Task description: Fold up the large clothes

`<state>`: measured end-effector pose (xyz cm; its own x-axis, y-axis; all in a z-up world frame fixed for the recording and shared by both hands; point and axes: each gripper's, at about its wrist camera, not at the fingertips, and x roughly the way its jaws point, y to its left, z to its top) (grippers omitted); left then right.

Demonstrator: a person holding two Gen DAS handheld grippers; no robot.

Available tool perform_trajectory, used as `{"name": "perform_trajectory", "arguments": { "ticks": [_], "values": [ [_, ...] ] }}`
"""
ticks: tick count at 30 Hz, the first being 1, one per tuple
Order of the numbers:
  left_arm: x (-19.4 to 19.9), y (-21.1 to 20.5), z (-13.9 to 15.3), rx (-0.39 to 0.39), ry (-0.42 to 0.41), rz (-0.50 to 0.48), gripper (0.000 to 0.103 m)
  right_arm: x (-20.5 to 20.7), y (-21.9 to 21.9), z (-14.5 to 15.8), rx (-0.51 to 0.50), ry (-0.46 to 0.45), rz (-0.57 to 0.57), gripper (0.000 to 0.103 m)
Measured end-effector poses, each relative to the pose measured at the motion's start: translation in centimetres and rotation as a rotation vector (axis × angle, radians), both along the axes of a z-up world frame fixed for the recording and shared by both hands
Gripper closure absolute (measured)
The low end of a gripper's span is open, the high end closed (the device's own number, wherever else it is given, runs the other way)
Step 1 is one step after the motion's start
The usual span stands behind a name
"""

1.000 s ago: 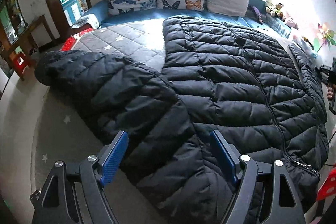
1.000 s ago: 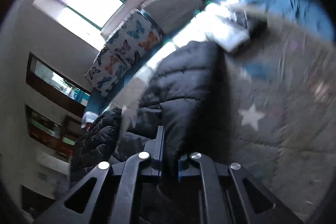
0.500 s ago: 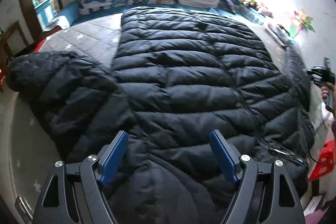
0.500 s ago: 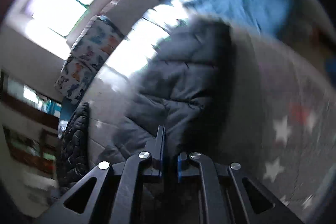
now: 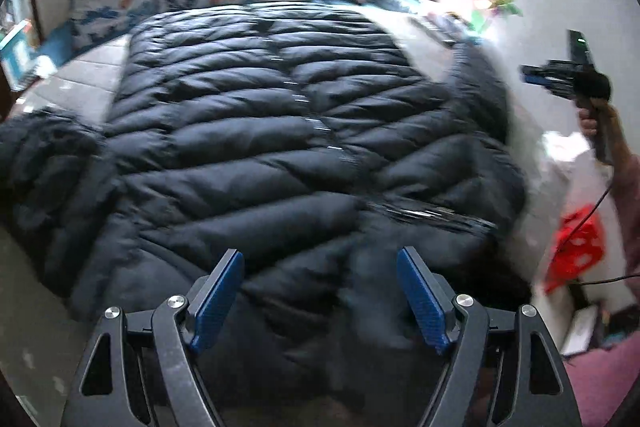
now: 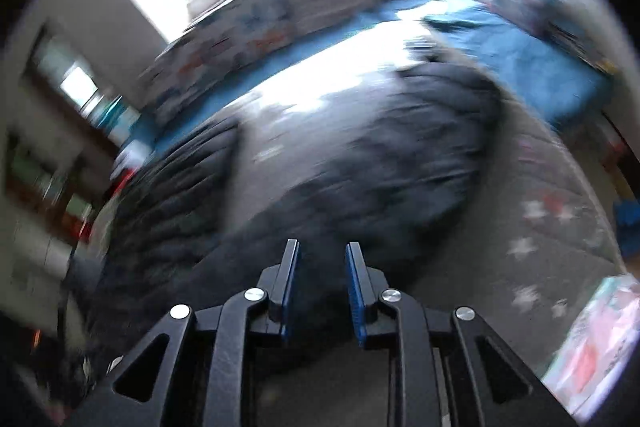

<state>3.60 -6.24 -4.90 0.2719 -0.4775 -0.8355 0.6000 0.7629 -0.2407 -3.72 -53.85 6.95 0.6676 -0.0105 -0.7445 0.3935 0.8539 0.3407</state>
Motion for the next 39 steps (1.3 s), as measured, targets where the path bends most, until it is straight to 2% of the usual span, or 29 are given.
{"name": "perform_trajectory", "arguments": {
  "ticks": [3, 4, 5, 7, 9, 12, 14, 15, 16, 17, 19, 21, 22, 24, 25, 26, 27, 31, 34, 37, 39],
  "values": [
    [-2.1, 0.2, 1.3, -0.031, -0.017, -0.038, 0.019, 0.1, 6.3, 1.1, -0.054, 0.005, 0.183, 0.077],
    [-2.8, 0.3, 1.6, -0.037, -0.027, -0.045, 0.018, 0.1, 8.8, 1.3, -0.076, 0.006, 0.248, 0.072],
    [-3.5, 0.3, 2.0, -0.042, -0.034, -0.053, 0.018, 0.0, 11.1, 1.4, -0.094, 0.006, 0.303, 0.059],
    [-4.8, 0.3, 2.3, -0.033, -0.039, -0.072, 0.013, 0.4, 14.8, 1.4, -0.127, 0.011, 0.404, 0.043],
    [-6.3, -0.1, 2.2, -0.005, -0.061, -0.099, 0.013, 0.1, 19.9, 0.9, -0.176, 0.005, 0.542, 0.043],
    [-7.9, -0.6, 1.5, 0.013, -0.106, -0.130, 0.013, 0.0, 25.1, -0.1, -0.182, 0.020, 0.686, 0.043],
    [-8.9, -1.2, 0.6, 0.053, -0.135, -0.152, 0.017, 0.0, 27.8, -1.5, -0.190, 0.057, 0.762, 0.043],
    [-9.3, -1.6, 0.0, 0.098, -0.171, -0.153, 0.020, 0.0, 29.6, -2.5, -0.225, 0.081, 0.802, 0.043],
    [-9.6, -1.9, -0.6, 0.135, -0.203, -0.158, 0.032, -0.2, 30.3, -3.0, -0.252, 0.086, 0.818, 0.043],
    [-9.7, -2.1, -1.1, 0.162, -0.221, -0.165, 0.052, -0.2, 31.5, -3.9, -0.284, 0.093, 0.846, 0.043],
    [-9.8, -2.3, -2.0, 0.214, -0.249, -0.163, 0.072, -0.1, 32.9, -5.2, -0.297, 0.129, 0.866, 0.043],
    [-9.6, -1.7, -2.2, 0.193, -0.263, -0.150, 0.082, -0.1, 34.2, -6.2, -0.309, 0.136, 0.887, 0.043],
    [-9.6, -1.4, -2.0, 0.171, -0.261, -0.144, 0.088, 0.1, 34.8, -6.6, -0.352, 0.137, 0.879, 0.043],
    [-9.7, -0.9, -1.6, 0.143, -0.266, -0.133, 0.091, 0.7, 35.2, -7.2, -0.447, 0.145, 0.832, 0.043],
    [-9.5, -0.7, -1.3, 0.133, -0.267, -0.133, 0.092, 1.2, 35.3, -7.3, -0.475, 0.142, 0.813, 0.054],
    [-9.6, -0.6, -0.9, 0.124, -0.271, -0.137, 0.093, 1.3, 35.0, -7.2, -0.494, 0.131, 0.799, 0.082],
    [-9.7, -0.4, -0.6, 0.117, -0.271, -0.143, 0.093, 1.5, 34.9, -7.0, -0.479, 0.134, 0.809, 0.089],
    [-11.0, -0.4, 1.1, 0.112, -0.278, -0.207, 0.094, -0.3, 34.0, -4.3, -0.489, 0.098, 0.832, 0.093],
    [-12.2, -0.3, 1.6, 0.082, -0.233, -0.268, 0.094, -2.2, 33.9, -3.3, -0.508, 0.100, 0.869, 0.094],
    [-12.4, -0.3, -0.1, 0.073, -0.151, -0.316, 0.094, -2.7, 33.9, -6.3, -0.506, 0.175, 0.916, 0.094],
    [-12.2, -0.6, -1.9, 0.121, -0.137, -0.320, 0.094, -2.1, 33.6, -9.2, -0.460, 0.240, 0.921, 0.094]
  ]
}}
